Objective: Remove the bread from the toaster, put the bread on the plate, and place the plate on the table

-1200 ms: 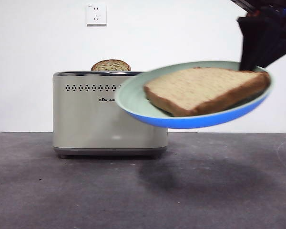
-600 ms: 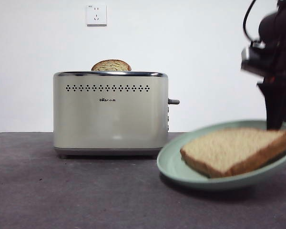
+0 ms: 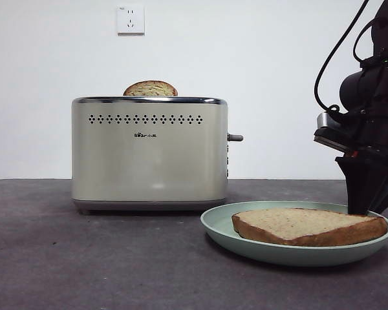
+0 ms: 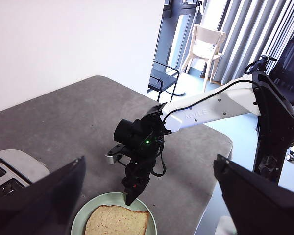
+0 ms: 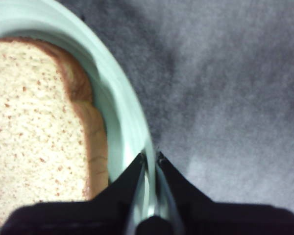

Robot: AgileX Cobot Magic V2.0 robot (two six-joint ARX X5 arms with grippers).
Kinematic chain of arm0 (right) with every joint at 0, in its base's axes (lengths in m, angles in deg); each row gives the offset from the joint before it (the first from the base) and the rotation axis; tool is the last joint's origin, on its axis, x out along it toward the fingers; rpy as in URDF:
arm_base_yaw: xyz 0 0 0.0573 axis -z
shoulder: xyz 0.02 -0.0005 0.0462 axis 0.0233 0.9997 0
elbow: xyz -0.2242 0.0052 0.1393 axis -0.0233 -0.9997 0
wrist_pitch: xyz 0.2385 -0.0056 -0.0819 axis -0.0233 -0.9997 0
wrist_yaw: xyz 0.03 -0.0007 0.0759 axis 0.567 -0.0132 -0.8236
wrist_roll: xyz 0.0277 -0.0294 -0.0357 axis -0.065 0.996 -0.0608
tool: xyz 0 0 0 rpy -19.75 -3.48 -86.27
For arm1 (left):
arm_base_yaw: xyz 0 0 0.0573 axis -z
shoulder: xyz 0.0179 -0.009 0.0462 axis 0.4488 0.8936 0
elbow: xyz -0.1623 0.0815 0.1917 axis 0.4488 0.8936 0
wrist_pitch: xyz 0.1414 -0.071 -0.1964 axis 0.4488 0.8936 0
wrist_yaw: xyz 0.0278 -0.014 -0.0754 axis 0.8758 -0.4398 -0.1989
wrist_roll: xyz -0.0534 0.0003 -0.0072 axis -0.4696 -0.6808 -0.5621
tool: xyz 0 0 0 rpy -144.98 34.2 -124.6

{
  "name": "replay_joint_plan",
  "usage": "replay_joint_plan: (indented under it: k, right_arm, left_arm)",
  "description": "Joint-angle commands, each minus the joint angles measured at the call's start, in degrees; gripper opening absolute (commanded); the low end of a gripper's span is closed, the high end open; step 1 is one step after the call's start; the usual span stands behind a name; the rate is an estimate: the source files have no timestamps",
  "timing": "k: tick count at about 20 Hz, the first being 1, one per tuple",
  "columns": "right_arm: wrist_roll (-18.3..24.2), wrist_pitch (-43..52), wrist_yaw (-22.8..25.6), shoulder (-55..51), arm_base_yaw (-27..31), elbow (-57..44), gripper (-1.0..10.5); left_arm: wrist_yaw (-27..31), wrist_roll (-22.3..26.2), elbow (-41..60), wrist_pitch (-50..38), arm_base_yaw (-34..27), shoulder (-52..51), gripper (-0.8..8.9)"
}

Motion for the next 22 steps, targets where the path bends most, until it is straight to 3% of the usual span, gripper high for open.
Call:
replay_joint_plan:
  k: [1,3,4,8,13,15,18,22]
  right_arm:
    - [0.07,0.37,2.32,1.07,-0.26,-0.35,2.1]
    - [-0.24,0.46,2.36,0.98,-0.26,-0.35,3.9]
    - [-0.24,0.46,2.71,0.90,-0.26,-0.33,4.2]
    - [-1.25,-0.02,3.76,-3.39,-0.20,0.17,4.1]
    - [-3.10,-2.43,3.13,-20.02,-0.35,3.82,4.1]
    - [-3.63,-2.47,-0.70,-27.87,-0.50,4.68,4.1]
    - [-5.97,-2.47,-10.80,-37.24,-1.14,4.81,4.1]
    - [-7.37,-2.86,-11.69,-44.76,-3.26,4.81,4.1]
  left_arm:
    - [0.11,0.79,0.02,-0.26,0.00,-0.09,4.39]
    - [0.11,0.92,0.02,-0.28,0.00,-0.09,4.39]
    - [0.11,0.94,0.02,-0.28,0.00,-0.09,4.39]
    - [1.05,2.08,0.02,-0.20,-0.02,-0.09,4.39]
    - [9.81,6.38,0.15,6.38,0.00,0.15,4.36]
    - [14.36,7.63,1.18,9.20,-0.02,0.20,4.36]
    - [15.10,7.65,6.21,9.51,-0.02,-0.48,4.36]
    - [20.35,5.31,20.13,-1.22,-0.04,-4.83,4.18]
